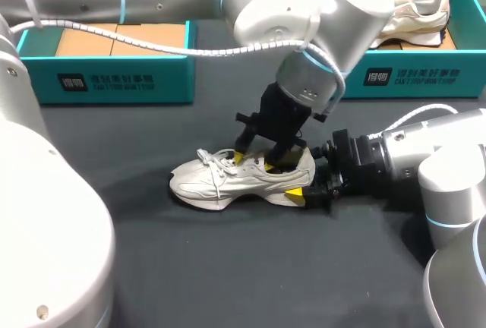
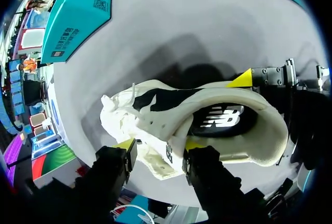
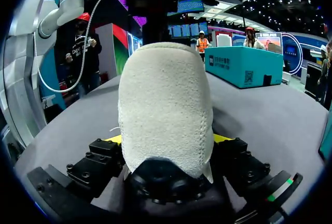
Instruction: Take the shoe out of the shoebox, open the shoe tongue, remove and reinsert the insole, then place the shoe into the shoebox
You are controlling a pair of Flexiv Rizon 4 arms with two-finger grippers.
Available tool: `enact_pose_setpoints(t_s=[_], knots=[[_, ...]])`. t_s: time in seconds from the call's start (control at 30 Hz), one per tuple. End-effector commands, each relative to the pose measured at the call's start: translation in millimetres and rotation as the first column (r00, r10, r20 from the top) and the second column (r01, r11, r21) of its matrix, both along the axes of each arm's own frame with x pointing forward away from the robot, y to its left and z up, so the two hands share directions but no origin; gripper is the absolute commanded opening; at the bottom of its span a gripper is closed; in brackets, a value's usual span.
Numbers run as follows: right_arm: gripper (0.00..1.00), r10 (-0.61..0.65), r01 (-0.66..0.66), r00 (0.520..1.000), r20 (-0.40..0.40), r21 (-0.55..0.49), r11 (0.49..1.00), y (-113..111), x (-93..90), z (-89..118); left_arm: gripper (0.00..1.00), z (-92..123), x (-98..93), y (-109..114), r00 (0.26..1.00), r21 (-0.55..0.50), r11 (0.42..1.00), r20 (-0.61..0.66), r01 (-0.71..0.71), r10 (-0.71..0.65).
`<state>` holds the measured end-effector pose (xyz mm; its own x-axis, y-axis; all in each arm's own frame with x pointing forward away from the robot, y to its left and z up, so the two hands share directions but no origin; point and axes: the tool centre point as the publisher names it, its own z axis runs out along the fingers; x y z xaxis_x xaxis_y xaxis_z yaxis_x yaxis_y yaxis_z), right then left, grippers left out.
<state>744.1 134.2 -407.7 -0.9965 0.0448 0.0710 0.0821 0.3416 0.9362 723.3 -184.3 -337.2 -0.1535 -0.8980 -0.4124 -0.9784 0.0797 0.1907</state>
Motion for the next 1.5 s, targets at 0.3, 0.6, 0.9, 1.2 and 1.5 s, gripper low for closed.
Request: enact_pose_setpoints(t_s=[0.3, 0.6, 0.9, 1.2, 1.5], knots=[[0.0, 0.001, -0.001, 1.0, -0.001, -0.004, 1.0, 4.4, -0.1, -2.8, 0.33, 15.9, -0.1, 23.0, 1.0, -0.081, 0.996, 0.01, -0.026, 0.026], [0.0, 0.001, -0.001, 1.0, -0.001, -0.004, 1.0, 4.4, -0.1, -2.8, 0.0, 19.8, 3.3, 33.9, 0.999, -0.146, 0.988, 0.006, -0.045, 0.046], [0.0, 0.001, -0.001, 1.0, -0.001, -0.004, 1.0, 4.4, -0.1, -2.8, 0.0, 27.5, 4.5, 49.9, 0.998, -0.305, 0.951, 0.02, -0.048, 0.057], [0.0, 0.001, -0.001, 1.0, -0.001, -0.004, 1.0, 4.4, -0.1, -2.8, 0.0, 34.8, 7.5, 81.5, 0.997, -0.551, 0.833, 0.013, -0.055, 0.074], [0.0, 0.001, -0.001, 1.0, -0.001, -0.004, 1.0, 4.4, -0.1, -2.8, 0.0, 37.3, 4.2, 107.4, 0.998, -0.669, 0.743, 0.021, -0.03, 0.059]])
